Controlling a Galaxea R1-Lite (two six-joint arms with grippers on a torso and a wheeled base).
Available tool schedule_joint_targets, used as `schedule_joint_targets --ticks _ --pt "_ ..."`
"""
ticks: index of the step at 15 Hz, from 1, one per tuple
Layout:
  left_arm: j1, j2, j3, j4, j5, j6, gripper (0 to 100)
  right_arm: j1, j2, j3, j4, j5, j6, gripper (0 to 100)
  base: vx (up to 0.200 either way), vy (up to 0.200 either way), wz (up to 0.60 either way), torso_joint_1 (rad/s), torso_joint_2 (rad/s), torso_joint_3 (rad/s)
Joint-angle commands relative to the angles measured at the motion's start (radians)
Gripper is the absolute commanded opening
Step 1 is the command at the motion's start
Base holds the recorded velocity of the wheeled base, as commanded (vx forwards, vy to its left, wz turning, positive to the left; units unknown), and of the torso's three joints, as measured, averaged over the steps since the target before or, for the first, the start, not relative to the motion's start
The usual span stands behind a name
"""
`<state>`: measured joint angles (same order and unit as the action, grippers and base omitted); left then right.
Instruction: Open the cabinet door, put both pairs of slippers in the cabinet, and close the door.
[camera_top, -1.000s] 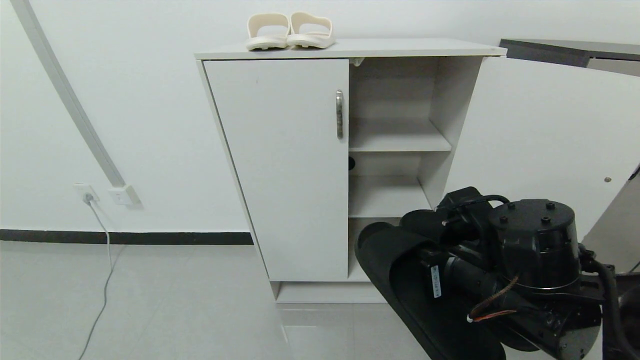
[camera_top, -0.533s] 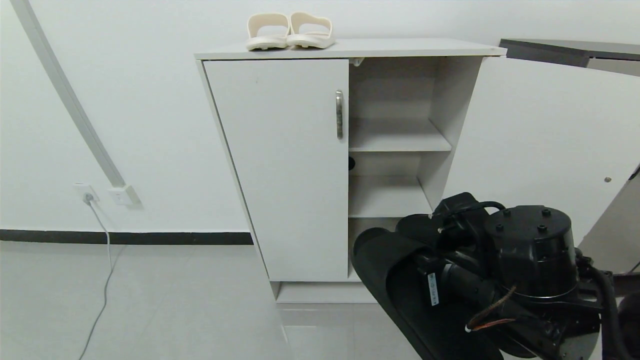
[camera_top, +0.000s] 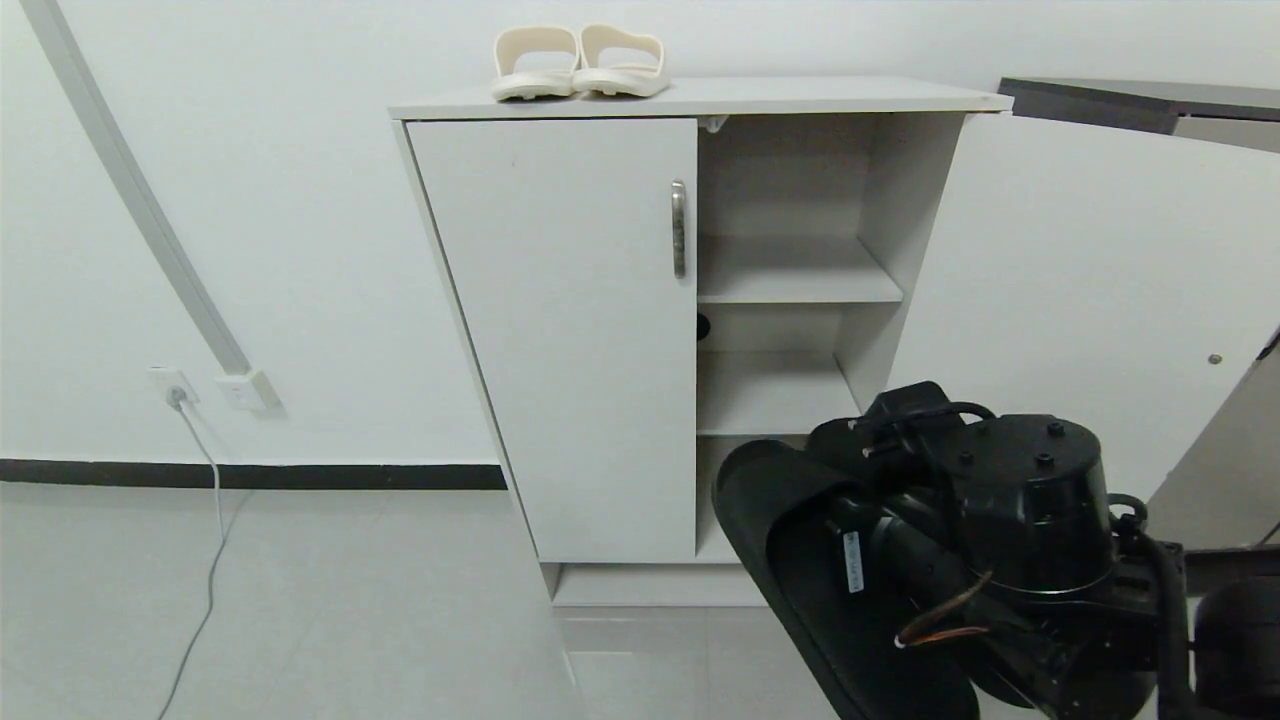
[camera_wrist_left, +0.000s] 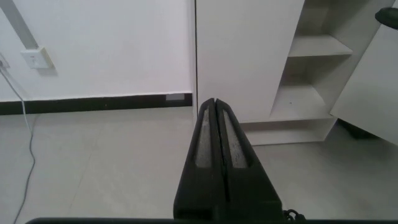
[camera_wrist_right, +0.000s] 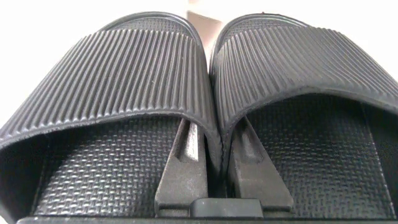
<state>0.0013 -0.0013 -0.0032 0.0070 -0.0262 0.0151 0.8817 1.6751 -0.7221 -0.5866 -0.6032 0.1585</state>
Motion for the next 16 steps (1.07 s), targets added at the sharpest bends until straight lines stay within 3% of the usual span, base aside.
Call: schedule_joint_targets --ticks 1,3,7,9,13,16 --pt "0.0 0.003 0.0 0.001 0.0 0.0 0 -0.001 0.104 -0.033 -0.059 -0.064 0.021 0 0.0 0.0 0.0 0.0 0.0 0.0" --pt "0.0 0.003 0.0 0.001 0.0 0.0 0 -0.024 0.224 -0.105 -0.139 -0.133 0.042 0 0.0 0.0 0.0 0.0 0.0 0.0" --pt "0.0 0.003 0.0 0.001 0.0 0.002 0 -0.043 0.296 -0.165 -0.15 -0.178 0.049 0 0.0 0.0 0.0 0.0 0.0 0.0" --pt "0.0 0.003 0.0 0.001 0.0 0.002 0 -0.066 0.382 -0.234 -0.203 -0.237 0.081 0 0.0 -0.2 0.0 0.0 0.0 0.0" --pt "0.0 0.003 0.0 -0.001 -0.001 0.003 0 -0.076 0.408 -0.238 -0.217 -0.236 0.081 0 0.0 -0.2 0.0 0.007 0.0 0.0" --pt "0.0 0.003 0.0 -0.001 -0.001 0.002 0 -0.076 0.439 -0.241 -0.251 -0.228 0.079 0 0.0 0.0 0.0 0.0 0.0 0.0"
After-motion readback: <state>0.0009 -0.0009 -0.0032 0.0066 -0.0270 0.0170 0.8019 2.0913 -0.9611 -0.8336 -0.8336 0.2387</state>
